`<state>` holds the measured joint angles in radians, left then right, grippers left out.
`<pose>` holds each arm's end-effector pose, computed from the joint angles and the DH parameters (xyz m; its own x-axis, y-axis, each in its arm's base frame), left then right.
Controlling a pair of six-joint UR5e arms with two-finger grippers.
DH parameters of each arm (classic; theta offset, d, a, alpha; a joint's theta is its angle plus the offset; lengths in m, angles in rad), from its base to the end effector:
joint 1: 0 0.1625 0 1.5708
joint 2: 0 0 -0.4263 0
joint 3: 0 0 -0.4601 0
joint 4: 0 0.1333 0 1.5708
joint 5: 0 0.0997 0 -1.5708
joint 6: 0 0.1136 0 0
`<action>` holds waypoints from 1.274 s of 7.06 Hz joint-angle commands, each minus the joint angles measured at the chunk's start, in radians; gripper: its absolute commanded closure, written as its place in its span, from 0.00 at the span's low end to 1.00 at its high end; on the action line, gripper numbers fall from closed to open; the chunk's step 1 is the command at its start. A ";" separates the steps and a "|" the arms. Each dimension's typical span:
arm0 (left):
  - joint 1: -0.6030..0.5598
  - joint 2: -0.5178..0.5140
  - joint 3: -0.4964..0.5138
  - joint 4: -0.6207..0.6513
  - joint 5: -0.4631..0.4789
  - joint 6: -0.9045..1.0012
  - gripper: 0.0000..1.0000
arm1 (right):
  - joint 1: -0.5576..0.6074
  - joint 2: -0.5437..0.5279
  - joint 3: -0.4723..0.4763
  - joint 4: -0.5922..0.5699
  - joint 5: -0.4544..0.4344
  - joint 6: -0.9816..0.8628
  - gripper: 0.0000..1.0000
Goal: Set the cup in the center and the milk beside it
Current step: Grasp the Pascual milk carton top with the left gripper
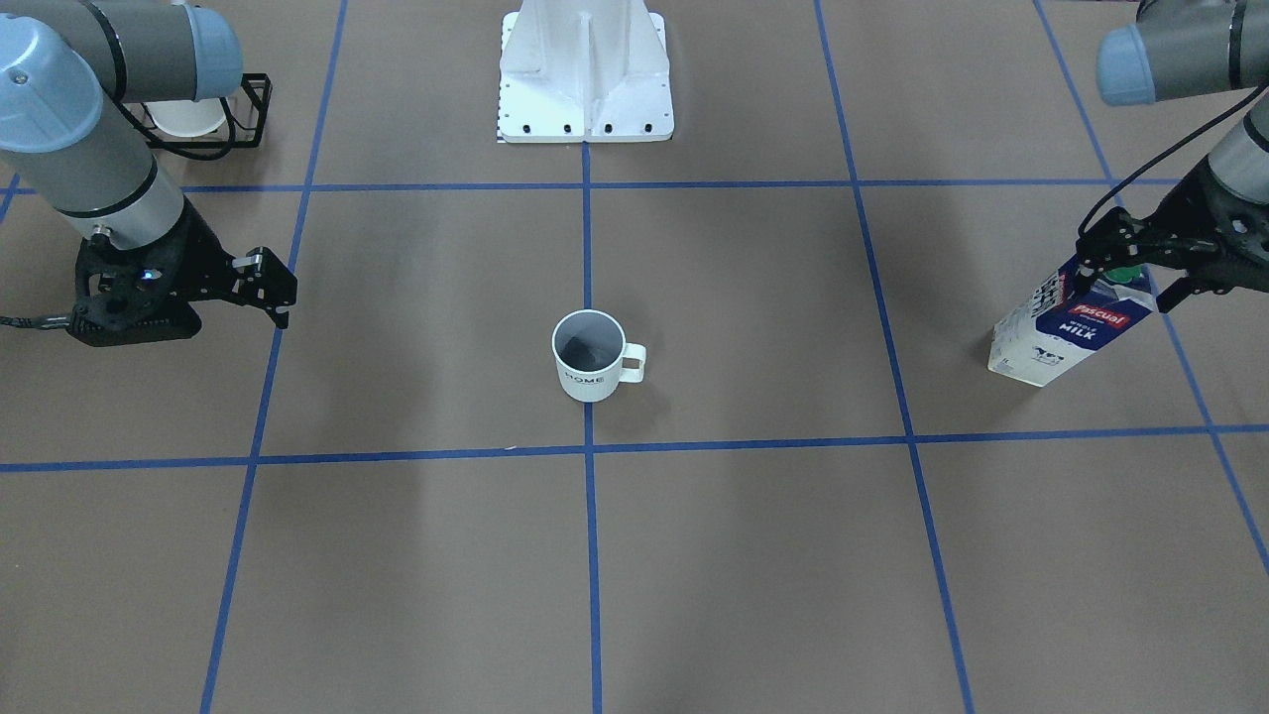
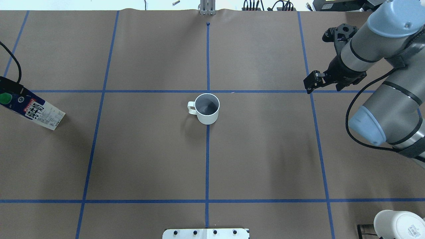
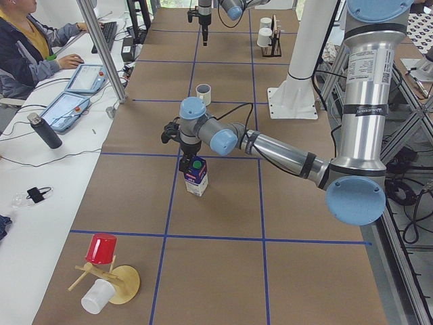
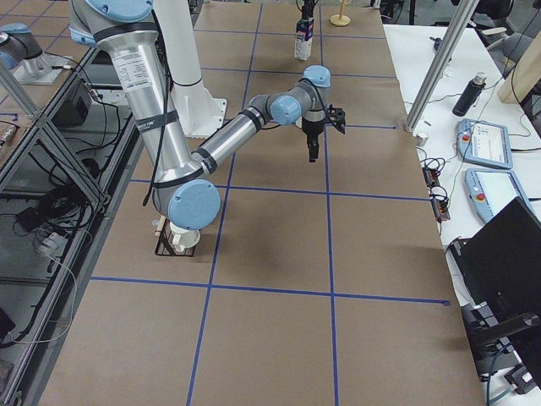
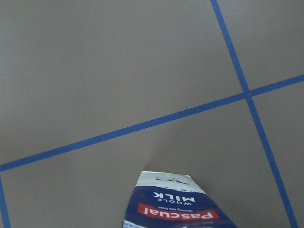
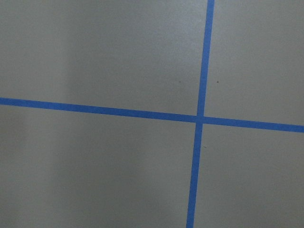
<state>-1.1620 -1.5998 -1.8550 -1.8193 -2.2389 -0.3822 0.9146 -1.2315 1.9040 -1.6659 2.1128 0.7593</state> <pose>0.1736 -0.5590 0.4692 0.6721 0.2808 -0.6851 -0.0924 0.9499 0.2987 -0.3303 -0.5514 0.3050 0.7196 -0.0839 0.6893 0.0218 0.9949 0.0984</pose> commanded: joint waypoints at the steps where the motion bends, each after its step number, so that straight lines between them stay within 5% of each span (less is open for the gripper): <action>1: 0.002 -0.011 0.031 -0.003 -0.004 -0.007 0.03 | 0.001 -0.003 0.001 0.000 0.003 0.000 0.00; 3: 0.004 -0.011 0.031 -0.005 -0.005 -0.017 0.11 | 0.007 -0.025 0.009 0.002 0.003 -0.002 0.00; 4: 0.005 -0.011 0.020 -0.002 -0.007 -0.041 0.25 | 0.009 -0.028 0.010 0.000 0.004 -0.005 0.00; 6: 0.004 -0.012 0.013 0.000 -0.045 -0.050 0.73 | 0.018 -0.028 0.012 0.000 0.007 -0.005 0.00; 9: 0.004 -0.150 -0.047 0.140 -0.090 -0.195 0.85 | 0.082 -0.089 0.046 0.000 0.013 -0.031 0.00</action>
<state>-1.1581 -1.6785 -1.8788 -1.7518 -2.3195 -0.5064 0.9711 -1.2981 1.9388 -1.6659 2.1253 0.7448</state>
